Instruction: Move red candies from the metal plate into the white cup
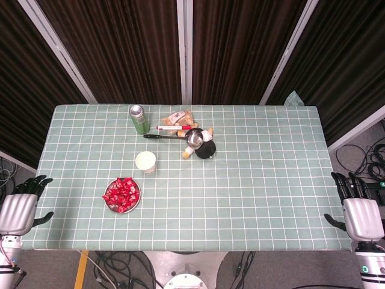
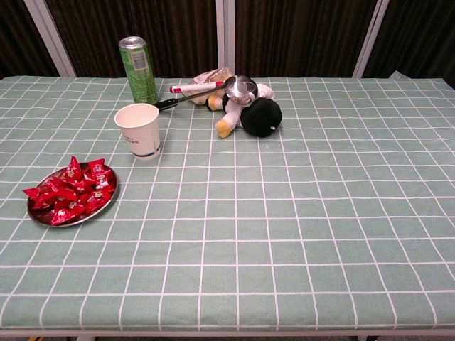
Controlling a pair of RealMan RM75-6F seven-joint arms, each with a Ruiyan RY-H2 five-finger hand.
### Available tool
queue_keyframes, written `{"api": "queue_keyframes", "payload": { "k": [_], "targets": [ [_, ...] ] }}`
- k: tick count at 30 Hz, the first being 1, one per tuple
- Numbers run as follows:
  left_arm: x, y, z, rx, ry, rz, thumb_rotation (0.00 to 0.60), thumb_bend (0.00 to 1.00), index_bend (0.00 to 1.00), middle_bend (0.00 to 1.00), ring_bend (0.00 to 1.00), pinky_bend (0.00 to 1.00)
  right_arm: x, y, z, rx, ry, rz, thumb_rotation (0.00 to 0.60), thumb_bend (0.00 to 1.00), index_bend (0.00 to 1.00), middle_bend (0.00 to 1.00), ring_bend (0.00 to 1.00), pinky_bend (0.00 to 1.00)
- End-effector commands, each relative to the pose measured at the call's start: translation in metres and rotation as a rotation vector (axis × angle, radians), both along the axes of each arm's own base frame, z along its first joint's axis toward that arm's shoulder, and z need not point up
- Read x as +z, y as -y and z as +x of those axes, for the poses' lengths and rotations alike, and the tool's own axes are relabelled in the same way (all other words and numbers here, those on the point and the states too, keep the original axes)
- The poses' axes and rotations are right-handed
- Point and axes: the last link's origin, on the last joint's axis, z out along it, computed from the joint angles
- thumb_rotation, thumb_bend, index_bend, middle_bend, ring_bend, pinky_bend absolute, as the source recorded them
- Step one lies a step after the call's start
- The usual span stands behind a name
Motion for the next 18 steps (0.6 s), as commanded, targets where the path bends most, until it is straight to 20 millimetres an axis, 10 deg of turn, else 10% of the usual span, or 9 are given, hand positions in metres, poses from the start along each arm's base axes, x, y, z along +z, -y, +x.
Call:
{"api": "queue_keyframes", "payload": {
  "k": [1,18],
  "targets": [
    [-0.001,0.0,0.0,0.002,0.002,-0.003,0.6,0.16,0.25,0.26,0.2,0.28,0.0,0.0,0.0,0.0,0.0,0.0,0.6,0.02,0.03,0.09,0.0,0.09],
    [-0.01,-0.037,0.028,-0.186,0.038,-0.105,0.6,0.15,0.27,0.26,0.2,0.28,0.009,0.003,0.001,0.014,-0.017,-0.025,0.6,0.02,0.03,0.09,0.0,0.09]
  ]
}}
